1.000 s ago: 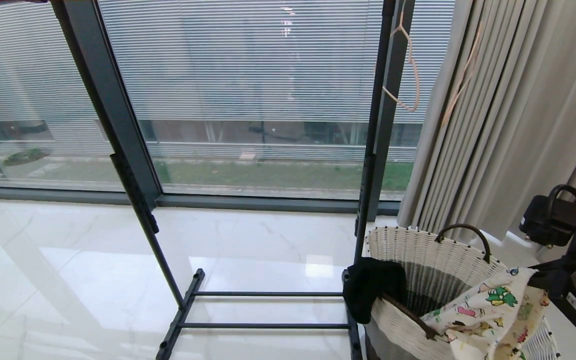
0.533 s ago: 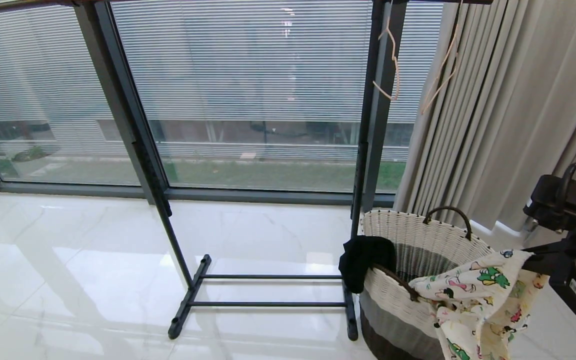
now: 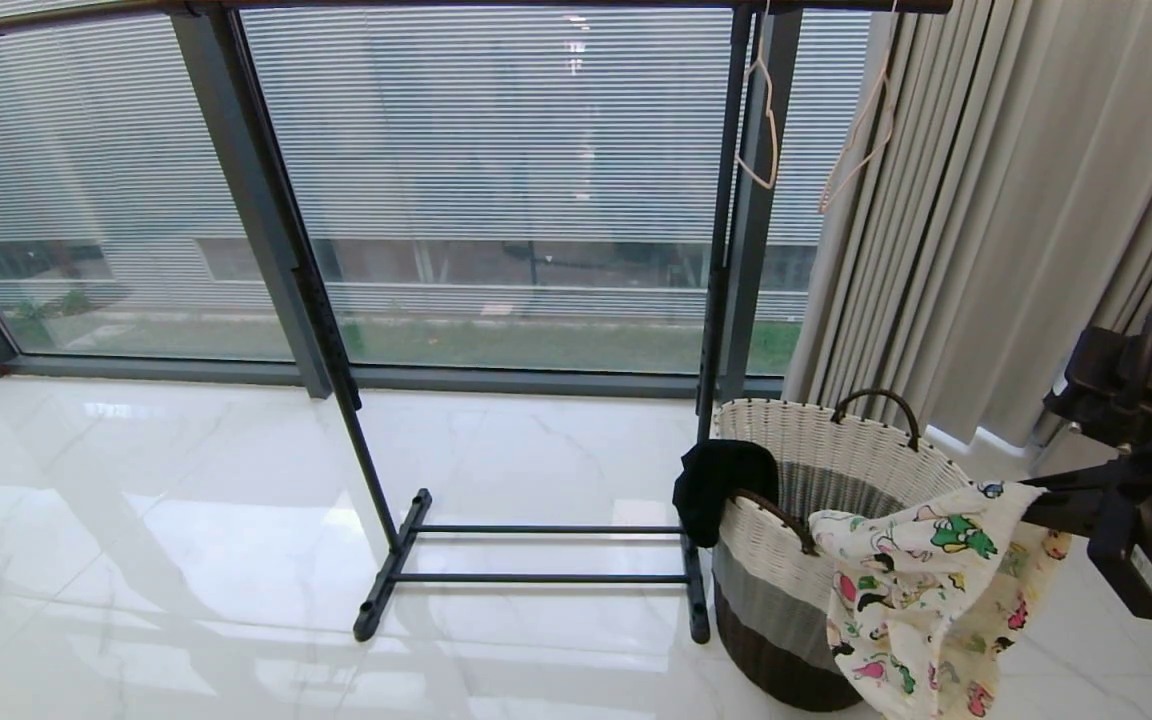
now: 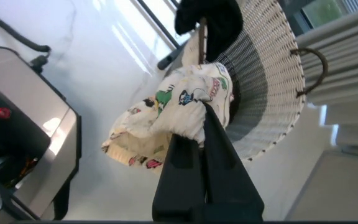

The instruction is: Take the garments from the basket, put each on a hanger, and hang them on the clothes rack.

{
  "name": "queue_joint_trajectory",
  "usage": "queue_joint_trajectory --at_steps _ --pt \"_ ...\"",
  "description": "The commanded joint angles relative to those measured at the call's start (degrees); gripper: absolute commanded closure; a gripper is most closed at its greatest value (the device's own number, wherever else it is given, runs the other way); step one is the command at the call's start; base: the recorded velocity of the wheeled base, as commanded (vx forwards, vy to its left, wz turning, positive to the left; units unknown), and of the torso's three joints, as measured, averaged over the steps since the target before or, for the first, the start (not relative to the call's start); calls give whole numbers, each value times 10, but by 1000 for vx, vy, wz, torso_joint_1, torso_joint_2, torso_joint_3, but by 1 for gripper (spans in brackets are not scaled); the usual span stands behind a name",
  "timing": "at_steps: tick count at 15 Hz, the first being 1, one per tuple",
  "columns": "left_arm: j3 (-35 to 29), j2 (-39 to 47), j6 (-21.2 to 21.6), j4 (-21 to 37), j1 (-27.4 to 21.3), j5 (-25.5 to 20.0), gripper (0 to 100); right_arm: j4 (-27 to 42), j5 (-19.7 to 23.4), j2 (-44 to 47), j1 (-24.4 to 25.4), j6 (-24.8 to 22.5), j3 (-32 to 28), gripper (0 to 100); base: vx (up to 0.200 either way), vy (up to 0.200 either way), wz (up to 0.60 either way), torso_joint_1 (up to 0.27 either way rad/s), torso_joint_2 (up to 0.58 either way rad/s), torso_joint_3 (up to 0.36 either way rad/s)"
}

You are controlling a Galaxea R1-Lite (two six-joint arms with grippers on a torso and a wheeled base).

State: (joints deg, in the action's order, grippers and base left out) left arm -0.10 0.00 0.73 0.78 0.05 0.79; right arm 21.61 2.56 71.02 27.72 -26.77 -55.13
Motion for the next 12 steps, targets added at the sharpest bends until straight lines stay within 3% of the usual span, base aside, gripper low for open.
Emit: queue_joint_trajectory --at_steps 1,3,4,5,6,9,10,11,12 --pt "0 0 1 0 0 0 0 -1 4 2 8 0 0 100 0 0 0 0 0 0" --pt "0 1 1 -1 0 0 0 -3 18 3 22 -1 -1 100 0 0 0 0 0 0" --pt "-14 14 -2 -2 -3 -30 0 -21 21 7 28 -1 0 100 0 0 0 0 0 0" --pt "-87 91 -32 -3 -18 -81 0 -31 21 12 28 -1 2 100 0 0 0 0 0 0" --pt "-163 192 -77 -9 -24 -84 0 -34 21 17 28 0 3 100 0 0 0 0 0 0" --pt "-299 433 -86 -83 -42 -84 0 -52 22 29 28 1 5 100 0 0 0 0 0 0" --pt "-324 497 -87 -120 -69 -82 0 -56 22 30 28 1 4 100 0 0 0 0 0 0" --pt "-367 614 -86 -204 -141 -57 0 -62 21 30 28 1 3 100 0 0 0 0 0 0" --pt "-387 665 -86 -220 -198 -23 0 -62 21 30 28 1 4 100 0 0 0 0 0 0"
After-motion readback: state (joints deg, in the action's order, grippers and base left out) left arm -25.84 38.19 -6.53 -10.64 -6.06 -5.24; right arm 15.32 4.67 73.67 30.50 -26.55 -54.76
